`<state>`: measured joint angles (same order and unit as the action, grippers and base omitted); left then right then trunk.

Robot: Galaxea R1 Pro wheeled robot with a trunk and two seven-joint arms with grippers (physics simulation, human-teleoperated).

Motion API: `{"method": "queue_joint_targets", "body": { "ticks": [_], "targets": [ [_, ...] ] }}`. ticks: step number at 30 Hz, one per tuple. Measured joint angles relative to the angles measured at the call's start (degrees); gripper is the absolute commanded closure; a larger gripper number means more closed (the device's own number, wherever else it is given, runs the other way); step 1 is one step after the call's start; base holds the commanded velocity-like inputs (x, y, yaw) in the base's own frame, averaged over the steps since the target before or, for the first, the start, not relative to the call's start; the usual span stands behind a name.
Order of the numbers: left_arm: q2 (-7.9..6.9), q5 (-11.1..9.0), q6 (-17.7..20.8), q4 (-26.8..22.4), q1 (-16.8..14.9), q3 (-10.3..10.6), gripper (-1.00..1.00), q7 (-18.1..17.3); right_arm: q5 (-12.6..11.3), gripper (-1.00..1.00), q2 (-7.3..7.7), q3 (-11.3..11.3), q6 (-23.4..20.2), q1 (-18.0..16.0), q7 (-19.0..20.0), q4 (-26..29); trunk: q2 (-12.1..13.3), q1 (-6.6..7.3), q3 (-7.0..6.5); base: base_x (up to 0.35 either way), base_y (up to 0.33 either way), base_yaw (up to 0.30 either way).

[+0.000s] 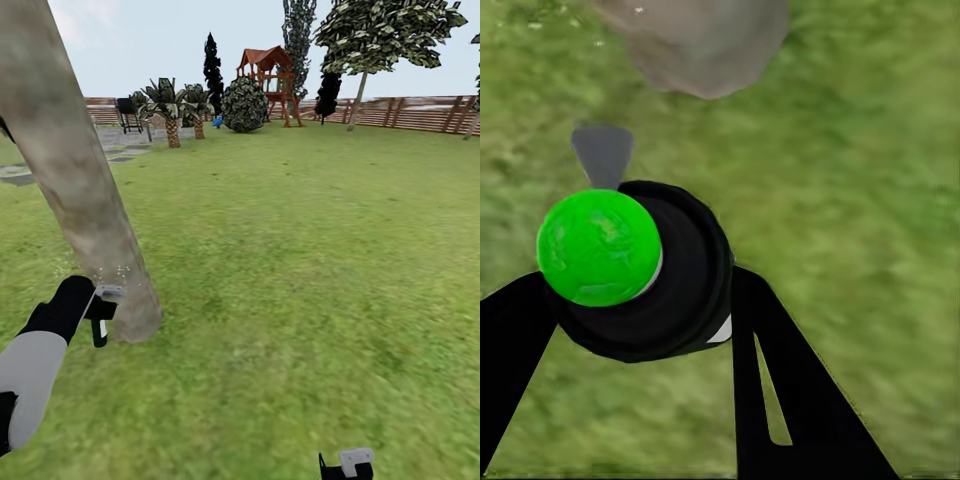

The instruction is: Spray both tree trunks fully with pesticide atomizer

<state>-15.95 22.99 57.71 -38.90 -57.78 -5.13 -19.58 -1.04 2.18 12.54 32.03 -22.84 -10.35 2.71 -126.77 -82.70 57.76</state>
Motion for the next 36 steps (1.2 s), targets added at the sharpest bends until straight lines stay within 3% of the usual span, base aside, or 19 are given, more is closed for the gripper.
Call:
{"method": "queue_joint_targets", "body": {
  "ticks": [3,7,15,23,29,36],
  "targets": [
    [0.10,-0.2,0.0,0.1,0.0,0.1,1.00,0.2,0.0,-1.00,0.00,0.0,0.0,0.0,0.0,0.0,0.0,0.02,0.00,-0.091,-0.068,0.278],
    [-0.25,0.1,-0.3,1.2,2.4,-0.3,1.00,0.4,0.0,-1.00,0.01,0.0,0.0,0.0,0.0,0.0,0.0,0.02,0.00,-0.007,-0.005,0.216],
    [2.32,0.0,-0.3,0.6,2.8,-0.3,1.00,1.8,0.0,-1.00,0.02,0.0,0.0,0.0,0.0,0.0,0.0,0.05,0.00,0.182,-0.116,0.009],
    [1.05,0.1,-0.5,1.3,3.8,-1.0,1.00,2.1,0.0,-1.00,0.02,0.0,0.0,0.0,0.0,0.0,0.0,0.01,0.00,0.024,-0.208,0.019],
    [1.65,0.0,-0.5,1.2,4.0,-1.1,1.00,2.2,0.0,-1.00,0.01,0.0,0.0,0.0,0.0,0.0,0.0,0.05,0.00,0.217,-0.187,0.253],
    [1.22,0.0,-0.5,1.4,4.4,-1.1,1.00,2.6,0.0,-1.00,-0.03,0.0,0.0,0.0,0.0,0.0,0.0,0.02,0.00,0.147,-0.036,0.277]
  ]
}}
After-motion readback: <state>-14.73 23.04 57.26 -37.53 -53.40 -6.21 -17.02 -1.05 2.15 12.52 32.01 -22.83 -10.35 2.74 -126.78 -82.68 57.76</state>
